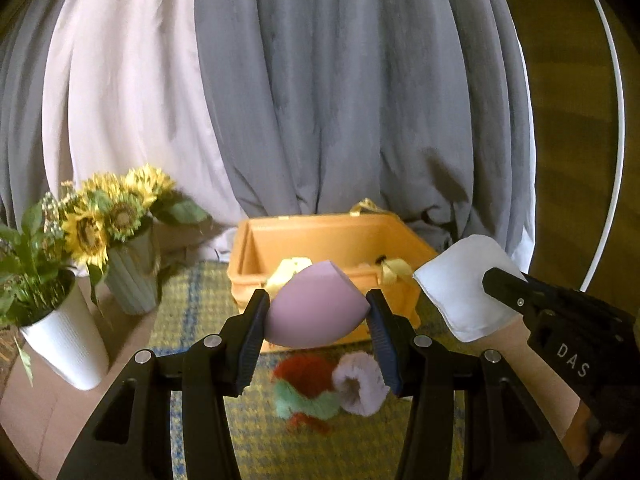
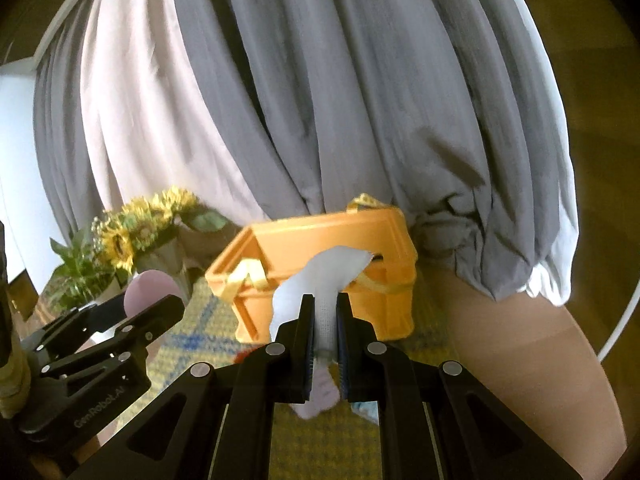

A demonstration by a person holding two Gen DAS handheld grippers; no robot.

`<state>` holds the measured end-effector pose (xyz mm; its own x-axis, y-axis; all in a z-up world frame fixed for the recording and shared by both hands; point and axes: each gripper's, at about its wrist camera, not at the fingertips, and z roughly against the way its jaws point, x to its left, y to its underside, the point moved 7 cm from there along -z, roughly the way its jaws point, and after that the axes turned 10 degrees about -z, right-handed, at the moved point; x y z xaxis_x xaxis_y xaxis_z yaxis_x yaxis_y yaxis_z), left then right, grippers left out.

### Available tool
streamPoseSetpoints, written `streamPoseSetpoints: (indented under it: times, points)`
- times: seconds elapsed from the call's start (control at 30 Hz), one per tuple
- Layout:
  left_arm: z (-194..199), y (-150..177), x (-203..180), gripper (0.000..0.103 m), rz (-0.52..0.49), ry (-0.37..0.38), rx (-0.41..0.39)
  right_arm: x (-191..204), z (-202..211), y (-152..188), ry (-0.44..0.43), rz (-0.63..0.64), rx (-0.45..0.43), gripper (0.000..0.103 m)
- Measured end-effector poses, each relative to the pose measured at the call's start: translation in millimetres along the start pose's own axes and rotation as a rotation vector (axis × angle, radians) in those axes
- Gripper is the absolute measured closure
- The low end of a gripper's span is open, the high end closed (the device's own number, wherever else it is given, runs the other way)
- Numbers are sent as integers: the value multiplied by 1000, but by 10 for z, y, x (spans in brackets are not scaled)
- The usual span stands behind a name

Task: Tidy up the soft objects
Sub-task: 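Carry the pink sponge with the left tool while the right tool carries the white cloth to the basket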

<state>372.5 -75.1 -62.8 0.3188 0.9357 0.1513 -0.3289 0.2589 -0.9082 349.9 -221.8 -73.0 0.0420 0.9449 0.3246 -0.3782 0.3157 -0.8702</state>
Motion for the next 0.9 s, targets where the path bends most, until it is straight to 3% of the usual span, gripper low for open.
streamPoseSetpoints:
  times: [0.5, 0.9]
  points:
    - [-114, -401, 179, 55, -8, -14, -97, 169, -113, -385, -18, 17, -103, 92]
    - [-521, -704, 325, 55, -15, -10, -135, 264, -486, -694, -29, 42, -128, 92]
